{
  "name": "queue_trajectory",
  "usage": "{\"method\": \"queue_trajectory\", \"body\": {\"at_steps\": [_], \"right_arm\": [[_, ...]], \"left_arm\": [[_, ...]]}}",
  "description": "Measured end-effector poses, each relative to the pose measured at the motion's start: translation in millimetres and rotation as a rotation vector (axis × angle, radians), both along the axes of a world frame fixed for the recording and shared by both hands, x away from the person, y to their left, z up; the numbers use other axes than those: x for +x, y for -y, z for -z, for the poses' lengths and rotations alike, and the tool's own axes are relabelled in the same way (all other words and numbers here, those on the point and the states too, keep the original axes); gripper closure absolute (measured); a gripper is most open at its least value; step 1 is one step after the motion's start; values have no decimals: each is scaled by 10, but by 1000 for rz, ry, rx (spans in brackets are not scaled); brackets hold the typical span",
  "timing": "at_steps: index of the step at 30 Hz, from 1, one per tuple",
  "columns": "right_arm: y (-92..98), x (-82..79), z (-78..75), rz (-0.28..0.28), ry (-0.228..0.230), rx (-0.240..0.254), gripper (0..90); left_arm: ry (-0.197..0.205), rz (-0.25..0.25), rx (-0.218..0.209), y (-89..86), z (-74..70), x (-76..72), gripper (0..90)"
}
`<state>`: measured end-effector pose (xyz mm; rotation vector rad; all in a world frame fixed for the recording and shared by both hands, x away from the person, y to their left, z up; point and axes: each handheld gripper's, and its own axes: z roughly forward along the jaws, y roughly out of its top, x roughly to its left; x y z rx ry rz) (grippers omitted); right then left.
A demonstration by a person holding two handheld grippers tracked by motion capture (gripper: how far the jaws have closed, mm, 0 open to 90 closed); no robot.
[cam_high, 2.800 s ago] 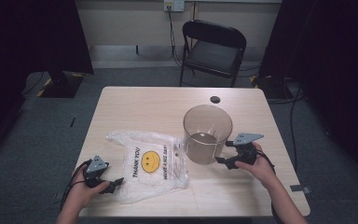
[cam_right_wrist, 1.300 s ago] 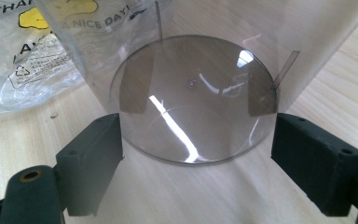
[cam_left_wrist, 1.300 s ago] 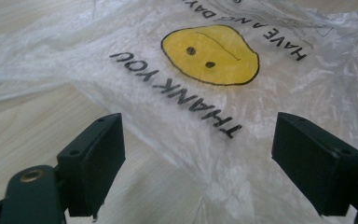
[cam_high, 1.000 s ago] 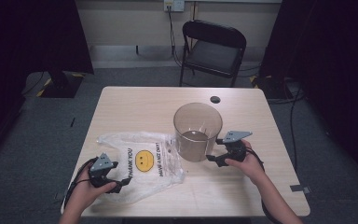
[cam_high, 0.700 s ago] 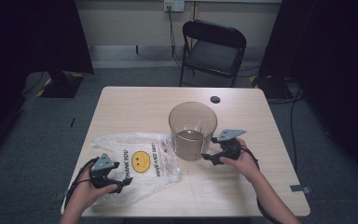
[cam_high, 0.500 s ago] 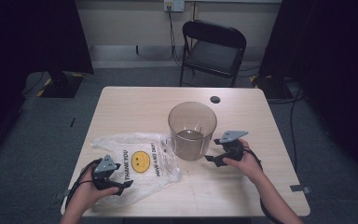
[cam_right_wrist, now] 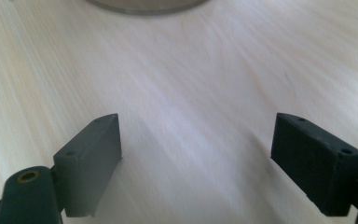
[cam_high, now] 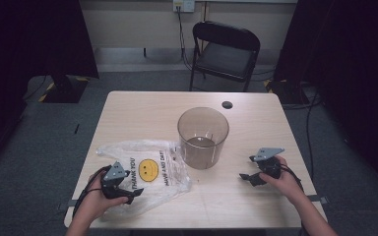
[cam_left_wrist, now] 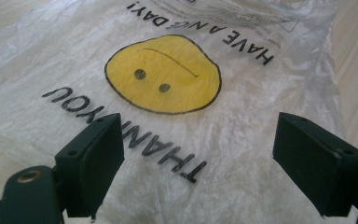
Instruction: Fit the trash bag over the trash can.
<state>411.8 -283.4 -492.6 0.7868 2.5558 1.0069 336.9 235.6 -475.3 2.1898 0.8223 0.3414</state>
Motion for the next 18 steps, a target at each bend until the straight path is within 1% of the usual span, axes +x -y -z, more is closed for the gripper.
{"method": "queue_trajectory", "body": {"at_steps": [2, 4, 5, 6, 8, 10, 11, 12, 14, 15, 18], "right_arm": [[66, -35, 32, 22, -14, 40, 151], [107, -62, 51, 40, -15, 61, 151], [122, -74, 67, 51, -13, 77, 150], [126, -80, 68, 55, -16, 79, 149], [126, -84, 70, 61, -15, 80, 148], [126, -85, 70, 63, -17, 81, 147], [126, -85, 70, 63, -16, 81, 147], [126, -85, 71, 63, -14, 81, 148], [126, -92, 70, 68, -13, 79, 149], [126, -92, 70, 68, -13, 79, 149], [125, -95, 70, 72, -12, 79, 148]], "left_arm": [[0, -1, -1, 28, -4, 17, 159], [-23, -7, -11, 75, 9, 41, 159], [-20, -10, -11, 96, 16, 51, 159], [-32, -9, -16, 124, 28, 57, 160], [-34, 11, -1, 170, 51, 73, 175], [-35, 20, 14, 203, 74, 83, 196], [-43, 15, 14, 215, 90, 83, 197], [-50, 26, 40, 218, 107, 85, 197], [-63, 33, 81, 234, 150, 70, 191], [-49, 42, 70, 239, 170, 66, 191], [-45, 39, 67, 241, 175, 62, 186]]}}
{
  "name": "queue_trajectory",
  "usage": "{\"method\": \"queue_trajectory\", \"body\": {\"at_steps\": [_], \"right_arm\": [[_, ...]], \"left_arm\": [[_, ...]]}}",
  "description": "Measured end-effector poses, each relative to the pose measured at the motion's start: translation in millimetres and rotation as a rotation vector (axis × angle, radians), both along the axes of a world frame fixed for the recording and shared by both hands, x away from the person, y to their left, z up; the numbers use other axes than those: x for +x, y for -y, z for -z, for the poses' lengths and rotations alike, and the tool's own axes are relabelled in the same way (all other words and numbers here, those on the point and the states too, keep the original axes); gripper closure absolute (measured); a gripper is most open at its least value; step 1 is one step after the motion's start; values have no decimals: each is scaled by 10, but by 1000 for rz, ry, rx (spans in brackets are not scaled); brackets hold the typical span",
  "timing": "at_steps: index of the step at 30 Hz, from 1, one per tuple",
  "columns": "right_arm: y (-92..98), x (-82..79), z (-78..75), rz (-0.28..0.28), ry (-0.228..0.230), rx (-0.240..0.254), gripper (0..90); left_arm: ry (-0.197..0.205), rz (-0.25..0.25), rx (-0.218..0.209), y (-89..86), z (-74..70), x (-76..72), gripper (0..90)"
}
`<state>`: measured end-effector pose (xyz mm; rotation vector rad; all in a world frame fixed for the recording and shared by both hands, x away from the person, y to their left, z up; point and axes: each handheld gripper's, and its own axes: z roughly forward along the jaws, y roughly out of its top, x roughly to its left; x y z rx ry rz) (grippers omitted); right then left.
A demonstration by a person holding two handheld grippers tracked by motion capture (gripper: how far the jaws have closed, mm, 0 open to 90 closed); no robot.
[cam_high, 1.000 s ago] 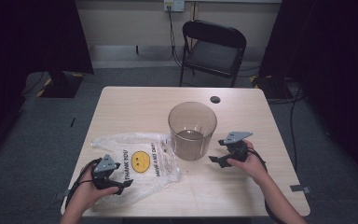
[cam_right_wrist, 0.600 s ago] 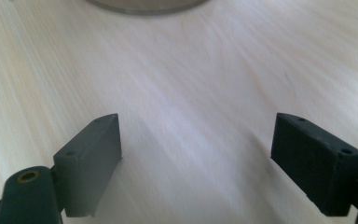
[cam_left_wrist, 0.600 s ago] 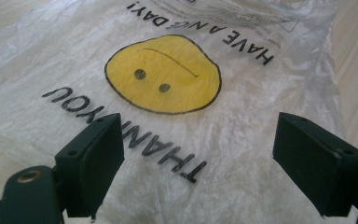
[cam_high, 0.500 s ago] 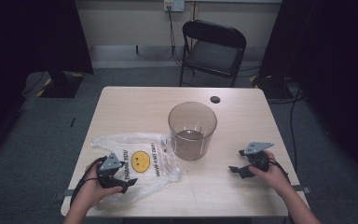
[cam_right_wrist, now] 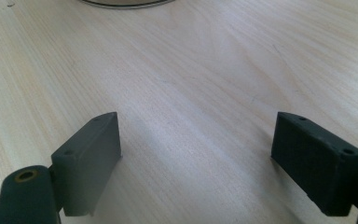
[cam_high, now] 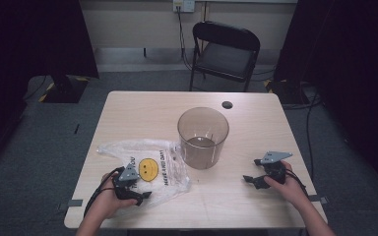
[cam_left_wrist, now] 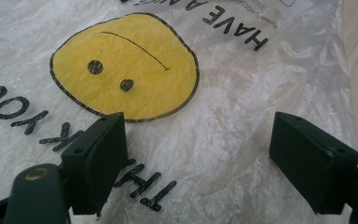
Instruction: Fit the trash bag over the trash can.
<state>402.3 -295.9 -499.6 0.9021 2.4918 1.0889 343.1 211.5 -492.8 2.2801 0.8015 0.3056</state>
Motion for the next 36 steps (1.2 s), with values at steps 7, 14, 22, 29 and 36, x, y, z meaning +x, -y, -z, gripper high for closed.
{"method": "queue_trajectory", "body": {"at_steps": [7, 14, 22, 29, 36], "right_arm": [[-4, -17, -1, 15, -1, 0, 149], [-6, -24, -1, 24, -2, 1, 149], [-8, -35, -1, 34, -2, 1, 149], [-7, -35, -1, 35, -1, 1, 149], [-7, -35, -1, 35, -2, 2, 149]], "left_arm": [[17, -10, -26, -25, 17, -3, 224], [22, -19, -23, -43, 1, 20, 312], [39, -12, -47, -24, 10, 33, 436], [21, -19, -35, 5, -20, 50, 553], [-6, -44, -17, 30, -56, 89, 712]]}}
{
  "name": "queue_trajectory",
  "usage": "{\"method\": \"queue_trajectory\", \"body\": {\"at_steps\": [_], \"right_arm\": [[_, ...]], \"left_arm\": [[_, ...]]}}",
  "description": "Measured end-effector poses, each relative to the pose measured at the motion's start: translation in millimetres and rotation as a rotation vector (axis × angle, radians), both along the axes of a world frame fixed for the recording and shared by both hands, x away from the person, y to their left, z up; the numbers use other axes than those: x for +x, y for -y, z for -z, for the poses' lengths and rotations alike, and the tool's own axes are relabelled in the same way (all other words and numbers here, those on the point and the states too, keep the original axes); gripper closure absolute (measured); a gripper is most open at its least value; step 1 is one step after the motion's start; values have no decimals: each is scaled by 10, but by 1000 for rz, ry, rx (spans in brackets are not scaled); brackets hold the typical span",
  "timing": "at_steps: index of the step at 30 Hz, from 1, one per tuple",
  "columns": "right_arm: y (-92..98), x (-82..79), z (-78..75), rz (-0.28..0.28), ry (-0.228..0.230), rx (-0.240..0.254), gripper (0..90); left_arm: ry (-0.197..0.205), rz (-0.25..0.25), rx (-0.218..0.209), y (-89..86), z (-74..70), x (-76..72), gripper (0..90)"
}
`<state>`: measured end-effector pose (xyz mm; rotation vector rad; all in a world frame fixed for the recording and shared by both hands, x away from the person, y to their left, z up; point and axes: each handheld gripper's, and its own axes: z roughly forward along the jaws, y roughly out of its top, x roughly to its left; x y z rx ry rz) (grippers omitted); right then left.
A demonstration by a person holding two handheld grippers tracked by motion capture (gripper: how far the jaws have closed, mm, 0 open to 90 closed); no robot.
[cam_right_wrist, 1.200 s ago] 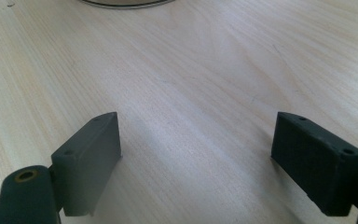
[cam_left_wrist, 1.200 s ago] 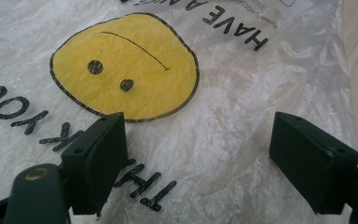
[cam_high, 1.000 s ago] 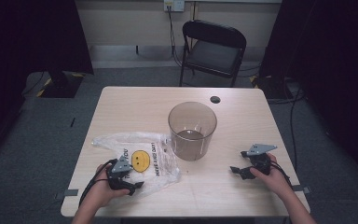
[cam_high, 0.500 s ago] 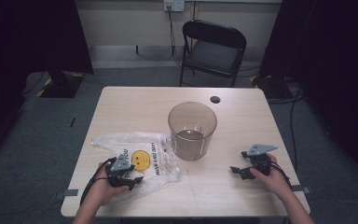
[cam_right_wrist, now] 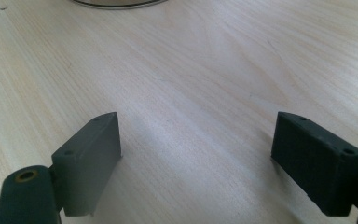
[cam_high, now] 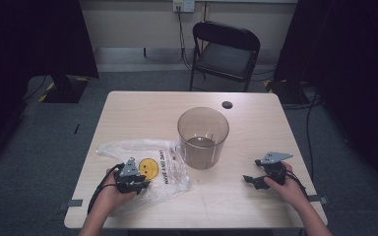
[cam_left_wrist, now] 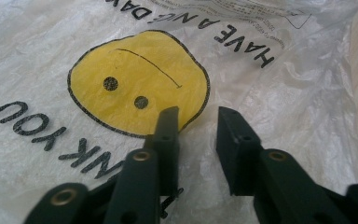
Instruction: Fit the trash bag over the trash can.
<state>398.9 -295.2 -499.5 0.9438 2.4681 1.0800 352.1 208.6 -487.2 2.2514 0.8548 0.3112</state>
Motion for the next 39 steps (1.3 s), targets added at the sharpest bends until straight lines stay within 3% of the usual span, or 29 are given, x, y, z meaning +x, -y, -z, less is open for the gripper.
{"method": "queue_trajectory", "body": {"at_steps": [3, 7, 11, 14, 20, 29, 39], "right_arm": [[0, 0, 0, 0, -1, 0, 148], [6, 4, -1, -1, -5, 5, 151], [4, 2, -1, -1, -4, 4, 149], [6, 2, -1, -1, -4, 4, 149], [10, -3, -1, -2, -3, 3, 150], [13, -11, -2, 2, -3, 3, 150], [13, -11, -2, 2, -3, 3, 150]], "left_arm": [[-16, -8, 16, 28, -22, 7, 761], [-44, -7, -10, 53, -19, -5, 885], [-56, 0, -9, 43, -33, 10, 900], [-55, -7, -37, 26, -73, 11, 900], [6, -18, -89, -66, -271, -38, 900], [86, -59, -151, -263, -731, -54, 900], [133, -101, -194, -337, -916, 19, 900]]}}
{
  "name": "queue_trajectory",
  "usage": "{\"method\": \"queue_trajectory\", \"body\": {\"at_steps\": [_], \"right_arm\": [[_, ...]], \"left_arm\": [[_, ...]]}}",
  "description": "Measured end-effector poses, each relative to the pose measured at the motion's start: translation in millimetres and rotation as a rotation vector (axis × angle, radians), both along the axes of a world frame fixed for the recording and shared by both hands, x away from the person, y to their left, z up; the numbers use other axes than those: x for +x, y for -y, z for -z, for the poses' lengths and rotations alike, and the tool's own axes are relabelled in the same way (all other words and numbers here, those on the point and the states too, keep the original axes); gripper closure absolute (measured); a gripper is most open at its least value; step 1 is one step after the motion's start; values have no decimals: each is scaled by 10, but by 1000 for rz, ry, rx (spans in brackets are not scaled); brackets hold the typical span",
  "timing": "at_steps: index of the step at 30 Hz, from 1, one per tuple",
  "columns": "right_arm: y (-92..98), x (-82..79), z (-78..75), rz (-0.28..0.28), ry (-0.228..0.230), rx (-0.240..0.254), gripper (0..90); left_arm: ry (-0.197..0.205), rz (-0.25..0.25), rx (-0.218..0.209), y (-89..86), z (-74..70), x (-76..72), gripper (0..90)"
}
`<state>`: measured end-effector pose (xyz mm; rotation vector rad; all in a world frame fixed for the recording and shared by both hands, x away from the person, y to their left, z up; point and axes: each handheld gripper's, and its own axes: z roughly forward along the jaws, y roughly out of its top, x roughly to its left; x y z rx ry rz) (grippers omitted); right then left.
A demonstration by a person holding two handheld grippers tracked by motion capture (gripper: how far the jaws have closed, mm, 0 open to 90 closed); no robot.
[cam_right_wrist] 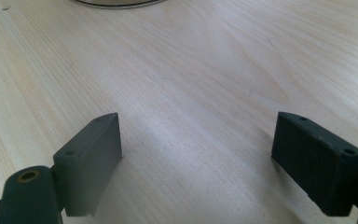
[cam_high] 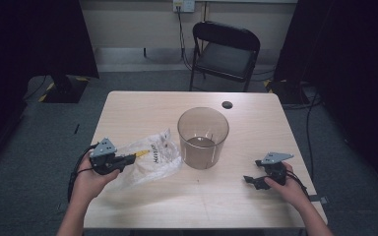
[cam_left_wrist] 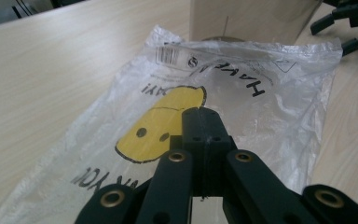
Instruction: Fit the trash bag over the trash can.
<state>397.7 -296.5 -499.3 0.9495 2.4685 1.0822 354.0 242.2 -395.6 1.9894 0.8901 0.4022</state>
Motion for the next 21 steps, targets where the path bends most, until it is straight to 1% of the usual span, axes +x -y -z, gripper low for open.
{"method": "queue_trajectory", "body": {"at_steps": [1, 4, 7, 8, 10, 13, 17, 21], "right_arm": [[0, 0, 0, 0, 0, 0, 150], [-1, -1, 1, 1, 1, 0, 149], [-1, -1, 0, 1, 0, -1, 149], [-1, 0, 0, 1, 1, 0, 149], [-1, -1, 0, 1, 1, 0, 150], [-2, -1, 0, 1, 1, -1, 149], [-2, -1, 1, 2, 2, -1, 149], [-2, -2, 0, 2, 2, -2, 149]], "left_arm": [[6, -4, -11, -3, -24, 6, 900], [28, -11, -19, -29, -127, 11, 900], [51, -18, -20, -62, -234, -2, 900], [58, -21, -29, -77, -288, -14, 900], [73, -22, -25, -89, -348, -24, 900], [100, -27, -32, -91, -459, -30, 900], [133, -25, -43, -47, -579, -19, 900], [153, -14, -56, 41, -690, 19, 900]]}}
